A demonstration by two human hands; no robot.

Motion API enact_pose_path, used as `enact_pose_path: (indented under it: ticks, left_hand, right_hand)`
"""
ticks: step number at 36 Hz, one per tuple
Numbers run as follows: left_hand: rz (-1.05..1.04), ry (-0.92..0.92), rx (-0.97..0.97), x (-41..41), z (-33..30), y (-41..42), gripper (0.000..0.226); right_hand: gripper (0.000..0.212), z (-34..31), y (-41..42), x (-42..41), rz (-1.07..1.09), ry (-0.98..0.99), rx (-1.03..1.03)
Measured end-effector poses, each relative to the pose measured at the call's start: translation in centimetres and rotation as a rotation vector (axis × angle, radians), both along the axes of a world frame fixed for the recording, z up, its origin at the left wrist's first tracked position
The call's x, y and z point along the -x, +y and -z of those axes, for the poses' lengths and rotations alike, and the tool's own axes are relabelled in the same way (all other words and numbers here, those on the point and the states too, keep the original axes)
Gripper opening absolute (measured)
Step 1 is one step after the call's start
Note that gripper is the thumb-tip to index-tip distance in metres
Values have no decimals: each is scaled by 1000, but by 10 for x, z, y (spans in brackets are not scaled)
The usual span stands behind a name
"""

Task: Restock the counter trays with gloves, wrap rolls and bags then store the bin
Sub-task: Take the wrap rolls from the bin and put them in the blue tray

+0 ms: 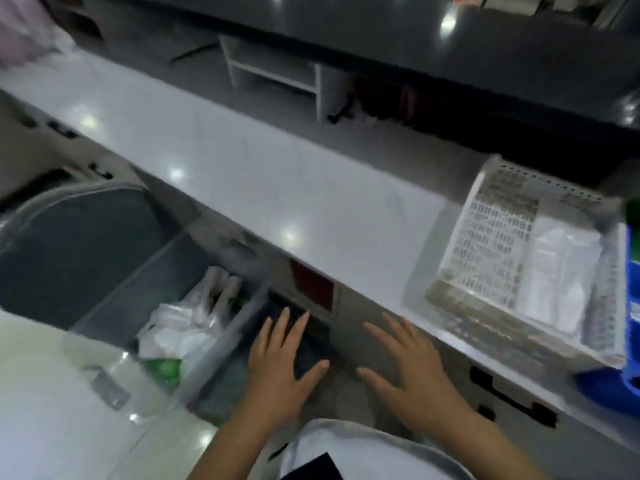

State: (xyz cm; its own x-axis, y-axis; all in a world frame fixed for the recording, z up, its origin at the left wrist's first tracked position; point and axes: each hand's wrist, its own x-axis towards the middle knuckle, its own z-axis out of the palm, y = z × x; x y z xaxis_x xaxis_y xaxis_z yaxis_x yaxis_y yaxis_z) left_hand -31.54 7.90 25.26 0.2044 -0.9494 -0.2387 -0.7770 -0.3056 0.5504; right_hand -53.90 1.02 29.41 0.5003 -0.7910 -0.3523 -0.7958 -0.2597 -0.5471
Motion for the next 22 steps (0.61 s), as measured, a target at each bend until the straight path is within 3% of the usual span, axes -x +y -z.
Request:
enact_pose_path:
  ticks: [9,22]
  left_hand:
    - [-322,74,-109,-84,29,92,83]
    - [-591,197,-277,-169,63,122,82]
  right_hand:
    - [71,8,14,-140,-351,77,-47]
    - [64,52,-50,-278,-522,189,-184]
